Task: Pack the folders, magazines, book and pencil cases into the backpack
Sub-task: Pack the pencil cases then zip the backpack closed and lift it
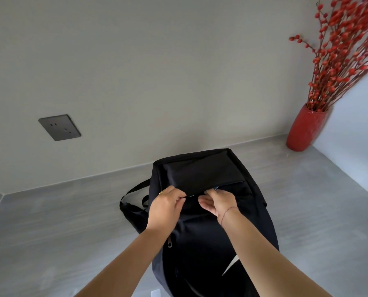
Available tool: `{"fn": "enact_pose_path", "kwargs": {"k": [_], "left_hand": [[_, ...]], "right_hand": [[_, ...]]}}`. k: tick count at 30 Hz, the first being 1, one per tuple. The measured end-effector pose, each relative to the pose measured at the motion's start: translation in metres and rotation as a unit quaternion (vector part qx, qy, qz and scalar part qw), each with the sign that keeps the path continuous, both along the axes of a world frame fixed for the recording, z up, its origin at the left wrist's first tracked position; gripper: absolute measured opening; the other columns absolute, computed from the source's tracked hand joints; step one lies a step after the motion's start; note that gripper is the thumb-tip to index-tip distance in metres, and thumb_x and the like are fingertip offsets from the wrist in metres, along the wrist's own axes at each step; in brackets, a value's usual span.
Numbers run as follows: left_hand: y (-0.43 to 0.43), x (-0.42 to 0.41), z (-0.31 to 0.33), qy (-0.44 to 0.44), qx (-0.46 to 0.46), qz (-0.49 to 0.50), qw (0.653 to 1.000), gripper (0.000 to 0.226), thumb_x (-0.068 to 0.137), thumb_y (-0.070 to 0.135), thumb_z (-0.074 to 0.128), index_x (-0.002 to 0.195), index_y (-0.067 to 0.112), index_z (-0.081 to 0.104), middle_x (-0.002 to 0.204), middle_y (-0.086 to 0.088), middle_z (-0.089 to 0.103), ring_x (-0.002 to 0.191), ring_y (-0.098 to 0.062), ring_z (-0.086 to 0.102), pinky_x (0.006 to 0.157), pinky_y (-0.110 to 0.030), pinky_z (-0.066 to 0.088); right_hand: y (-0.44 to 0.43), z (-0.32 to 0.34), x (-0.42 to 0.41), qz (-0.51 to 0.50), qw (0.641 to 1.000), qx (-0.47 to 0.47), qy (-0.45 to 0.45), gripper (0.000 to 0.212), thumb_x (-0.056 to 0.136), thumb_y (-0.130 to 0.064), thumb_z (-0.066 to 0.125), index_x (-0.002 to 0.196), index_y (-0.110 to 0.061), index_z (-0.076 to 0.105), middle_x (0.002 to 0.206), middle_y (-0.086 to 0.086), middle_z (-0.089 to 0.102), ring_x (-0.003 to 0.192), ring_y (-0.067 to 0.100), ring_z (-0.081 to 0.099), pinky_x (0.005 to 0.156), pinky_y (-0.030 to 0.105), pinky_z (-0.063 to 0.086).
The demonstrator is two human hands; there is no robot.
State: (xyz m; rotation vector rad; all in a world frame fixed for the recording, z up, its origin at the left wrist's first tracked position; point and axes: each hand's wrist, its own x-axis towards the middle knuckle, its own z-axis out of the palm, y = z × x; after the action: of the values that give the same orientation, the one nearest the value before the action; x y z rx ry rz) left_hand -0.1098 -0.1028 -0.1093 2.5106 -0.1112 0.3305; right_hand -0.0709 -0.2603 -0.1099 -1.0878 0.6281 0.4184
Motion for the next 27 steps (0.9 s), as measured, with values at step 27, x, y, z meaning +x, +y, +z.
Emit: {"fn": "enact_pose_path", "kwargs": {"k": [27], "left_hand": [[0.010,-0.019,-0.014,0.098,-0.144,0.137,0.975,0.011,0.089,0.018,0.060,0.098,0.023,0.064,0.078,0.017,0.062,0.072,0.007,0.057,0.058,-0.003,0.040]], "right_hand": [[-0.050,0.007,-0.047,0.172,0.698,-0.594,-0.361,0.024,0.079,-0.019,0.064,0.102,-0.023,0.064,0.087,-0.004,0.058,0.079,0.018,0.060,0.069,0.030,0.050]]}}
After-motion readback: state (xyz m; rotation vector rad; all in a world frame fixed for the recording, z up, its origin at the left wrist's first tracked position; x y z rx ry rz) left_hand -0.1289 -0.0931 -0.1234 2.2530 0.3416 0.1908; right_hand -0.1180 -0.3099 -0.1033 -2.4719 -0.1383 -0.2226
